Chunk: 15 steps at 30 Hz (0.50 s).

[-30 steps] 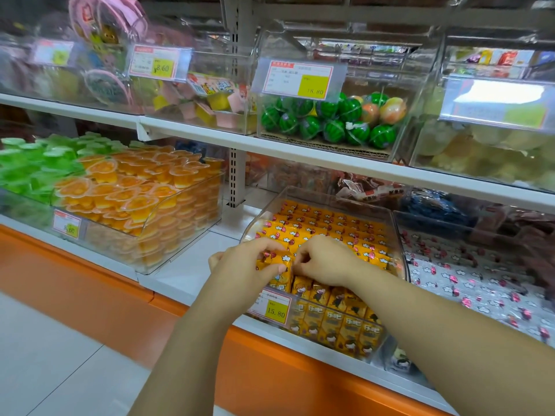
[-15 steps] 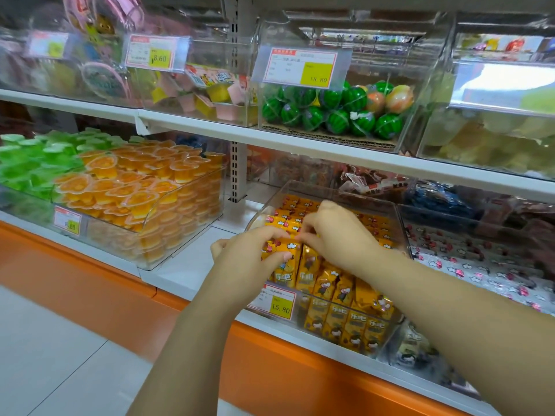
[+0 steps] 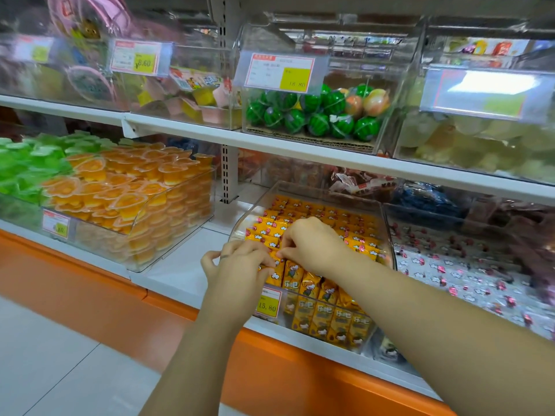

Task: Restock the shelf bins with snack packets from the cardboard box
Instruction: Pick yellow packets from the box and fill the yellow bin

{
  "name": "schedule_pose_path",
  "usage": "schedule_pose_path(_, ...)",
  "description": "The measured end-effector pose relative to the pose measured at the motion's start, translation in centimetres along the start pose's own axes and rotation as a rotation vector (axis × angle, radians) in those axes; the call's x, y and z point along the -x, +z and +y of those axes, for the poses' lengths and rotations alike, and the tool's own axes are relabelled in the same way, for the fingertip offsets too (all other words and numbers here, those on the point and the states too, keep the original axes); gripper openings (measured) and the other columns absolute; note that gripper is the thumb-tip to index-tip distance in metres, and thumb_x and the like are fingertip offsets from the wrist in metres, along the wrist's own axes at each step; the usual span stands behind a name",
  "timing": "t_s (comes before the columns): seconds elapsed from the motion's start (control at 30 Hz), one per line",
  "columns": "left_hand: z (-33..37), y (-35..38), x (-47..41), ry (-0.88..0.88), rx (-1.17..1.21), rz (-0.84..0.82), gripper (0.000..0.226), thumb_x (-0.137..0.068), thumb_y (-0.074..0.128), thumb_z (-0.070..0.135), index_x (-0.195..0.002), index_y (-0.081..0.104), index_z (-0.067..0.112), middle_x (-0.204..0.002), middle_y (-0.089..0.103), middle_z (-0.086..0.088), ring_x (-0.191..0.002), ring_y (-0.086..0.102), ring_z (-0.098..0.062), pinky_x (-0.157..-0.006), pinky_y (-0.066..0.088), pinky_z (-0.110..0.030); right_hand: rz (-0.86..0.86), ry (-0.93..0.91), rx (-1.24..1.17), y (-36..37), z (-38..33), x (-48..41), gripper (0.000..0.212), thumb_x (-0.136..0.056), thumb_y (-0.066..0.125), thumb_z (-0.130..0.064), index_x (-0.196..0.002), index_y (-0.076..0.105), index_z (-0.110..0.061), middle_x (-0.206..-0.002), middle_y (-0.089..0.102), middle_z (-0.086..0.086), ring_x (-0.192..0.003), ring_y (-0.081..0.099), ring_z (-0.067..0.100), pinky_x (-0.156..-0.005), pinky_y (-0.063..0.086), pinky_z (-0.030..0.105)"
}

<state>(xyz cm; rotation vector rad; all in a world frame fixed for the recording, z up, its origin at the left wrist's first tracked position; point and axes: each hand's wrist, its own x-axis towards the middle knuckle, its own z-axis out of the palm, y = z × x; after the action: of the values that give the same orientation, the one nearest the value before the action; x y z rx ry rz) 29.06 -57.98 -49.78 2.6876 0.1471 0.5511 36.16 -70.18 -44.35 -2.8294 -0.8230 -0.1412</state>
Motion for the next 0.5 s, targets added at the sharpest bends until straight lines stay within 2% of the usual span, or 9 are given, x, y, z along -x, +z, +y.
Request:
schedule_pose_path(0.17,0.0,0.1,0.2,0.027,0.013,0.012,0.014,-0.099,0.044,0.034,-0.095,0.057,0.039,-0.129,0.046,0.029,-0.130,0.023,0.003,-0.094,0.005,-0.029,0.012,-0.001,0.051,0.6,0.1,0.4,0.018,-0.090,0.062,-0.035,-0.089,0.070,-0.019,-0.093,0.069,0.003,-0.094,0.059,0.022,-0.083,0.042,0.034)
schedule_pose_path(0.33,0.0,0.7,0.4,0.015,0.065,0.015,0.015,-0.100,0.041,0.032,-0.091,0.051,0.037,-0.124,0.053,0.026,-0.131,0.025,0.002,-0.096,0.005,-0.029,-0.002,0.007,0.099,1.2,-0.2,0.6,0.020,-0.091,0.059,-0.037,-0.091,0.070,-0.020,-0.096,0.068,0.004,-0.097,0.059,0.023,-0.092,0.042,0.037)
schedule_pose_path(0.43,-0.1,0.9,0.3,0.016,0.038,0.023,0.014,-0.101,0.038,0.032,-0.092,0.049,0.036,-0.119,0.058,0.022,-0.134,0.024,-0.002,-0.100,0.001,-0.034,-0.041,-0.005,0.067,1.0,0.1,0.8,0.019,-0.091,0.059,-0.033,-0.090,0.072,-0.019,-0.092,0.070,0.002,-0.091,0.062,0.021,-0.088,0.049,0.036)
schedule_pose_path(0.5,-0.1,0.8,0.0,0.023,-0.009,0.016,0.015,-0.101,0.039,0.033,-0.096,0.053,0.034,-0.113,0.061,0.018,-0.136,0.025,-0.004,-0.104,-0.004,-0.039,-0.113,-0.028,0.028,0.4,0.8,1.0,0.018,-0.091,0.061,-0.031,-0.098,0.074,-0.021,-0.097,0.071,-0.001,-0.093,0.063,0.018,-0.085,0.051,0.033)
